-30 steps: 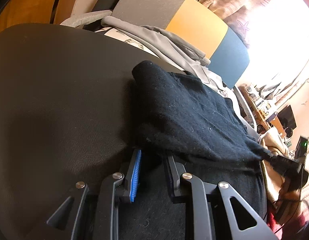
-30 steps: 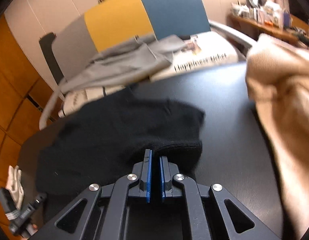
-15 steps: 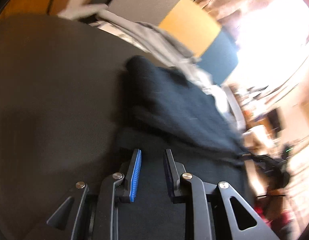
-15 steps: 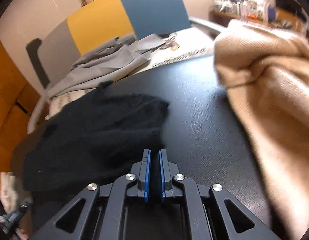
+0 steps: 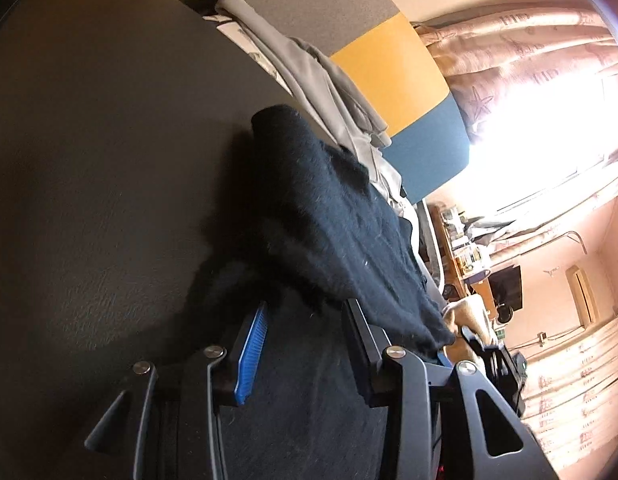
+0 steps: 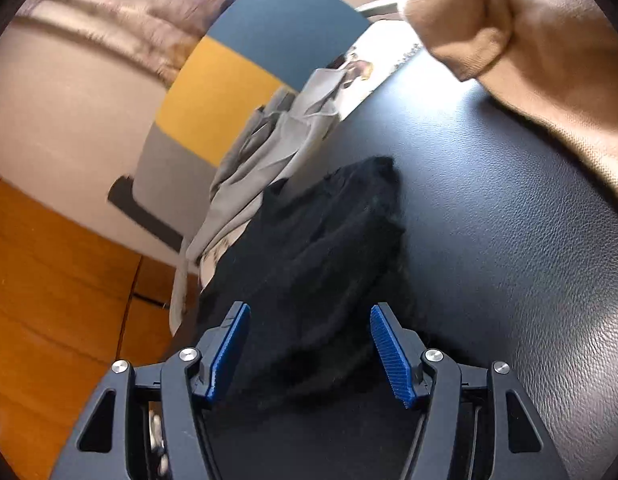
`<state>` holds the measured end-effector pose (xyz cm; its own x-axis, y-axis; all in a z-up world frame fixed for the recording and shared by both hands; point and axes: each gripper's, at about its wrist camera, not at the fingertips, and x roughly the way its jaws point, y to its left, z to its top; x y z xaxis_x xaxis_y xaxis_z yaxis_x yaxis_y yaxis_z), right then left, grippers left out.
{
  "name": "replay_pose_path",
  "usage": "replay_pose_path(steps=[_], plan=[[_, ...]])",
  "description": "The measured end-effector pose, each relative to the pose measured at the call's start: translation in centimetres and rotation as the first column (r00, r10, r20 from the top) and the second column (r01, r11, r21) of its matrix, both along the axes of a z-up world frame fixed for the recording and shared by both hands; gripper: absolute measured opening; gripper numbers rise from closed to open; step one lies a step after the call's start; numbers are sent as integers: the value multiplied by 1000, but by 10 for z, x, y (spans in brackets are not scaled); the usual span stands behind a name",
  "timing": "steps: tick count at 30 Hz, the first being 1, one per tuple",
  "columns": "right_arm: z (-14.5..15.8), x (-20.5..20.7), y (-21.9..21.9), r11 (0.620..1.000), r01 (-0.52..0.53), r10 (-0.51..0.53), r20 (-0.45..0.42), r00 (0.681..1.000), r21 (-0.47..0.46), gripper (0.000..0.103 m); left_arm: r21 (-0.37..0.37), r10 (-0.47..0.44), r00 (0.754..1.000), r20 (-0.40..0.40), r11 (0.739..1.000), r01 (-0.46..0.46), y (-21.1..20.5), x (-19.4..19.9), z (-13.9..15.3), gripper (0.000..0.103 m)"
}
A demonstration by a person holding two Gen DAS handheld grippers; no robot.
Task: Fold clothes
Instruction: 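Fold the black sweater side inward with the right gripper toward the left gripper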
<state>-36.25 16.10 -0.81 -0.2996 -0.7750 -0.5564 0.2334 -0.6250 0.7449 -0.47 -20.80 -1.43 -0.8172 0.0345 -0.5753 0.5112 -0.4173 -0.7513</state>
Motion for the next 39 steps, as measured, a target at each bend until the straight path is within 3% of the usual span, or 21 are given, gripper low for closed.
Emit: replay_pose_path(steps=[3, 4, 5, 7, 11, 13, 18, 20, 22, 25, 29, 36, 39], plan=[[-6, -13, -13, 1000, 12, -13, 8, 1000, 16, 62, 19, 5, 1000, -18, 1000, -5, -3, -3, -3, 39], [-7, -15, -17, 1000, 10, -10, 8, 1000, 30, 50, 23, 11, 1000, -22, 1000, -11, -4, -4, -3, 39], [-7, -17, -21, 999, 5, -5, 7, 1000, 53, 28, 25, 19, 999, -28, 1000, -18, -7, -6, -1, 39], [-6, -18, -30, 995, -11, 12, -6, 1000, 97, 7, 14, 33, 999, -23, 999, -33, -12, -11, 2, 39], [12, -16, -50, 983, -60, 75, -79, 994, 176, 7, 20, 56, 998, 28, 998, -57, -23, -22, -1, 36], [32, -18, -64, 976, -94, 122, -134, 983, 196, 7, -14, 69, 998, 10, 998, -69, -26, -23, 6, 30], [100, -18, -86, 980, -151, 184, -312, 932, 127, 7, -48, 35, 999, -41, 998, -37, -24, -14, 22, 32], [100, -18, -83, 980, -142, 180, -307, 935, 139, 7, -68, 24, 999, -42, 997, -27, -20, -7, 27, 34], [93, -20, -78, 979, -130, 170, -284, 944, 156, 8, -33, 13, 996, -84, 999, -16, -15, 5, 25, 36], [48, -24, -58, 974, -89, 128, -176, 976, 210, 10, -19, -18, 998, -62, 1000, 17, -5, 15, 18, 37], [4, -30, -31, 967, -43, 63, -74, 995, 250, 10, -61, -112, 994, 1, 992, 112, 22, 12, 7, 37], [14, -30, -33, 963, -81, 105, -81, 991, 259, 10, -83, -147, 988, -36, 986, 143, 24, -20, 12, 37], [12, -28, -40, 953, -115, 138, -66, 988, 279, 10, -36, -121, 991, -55, 992, 120, 12, -28, 7, 38]])
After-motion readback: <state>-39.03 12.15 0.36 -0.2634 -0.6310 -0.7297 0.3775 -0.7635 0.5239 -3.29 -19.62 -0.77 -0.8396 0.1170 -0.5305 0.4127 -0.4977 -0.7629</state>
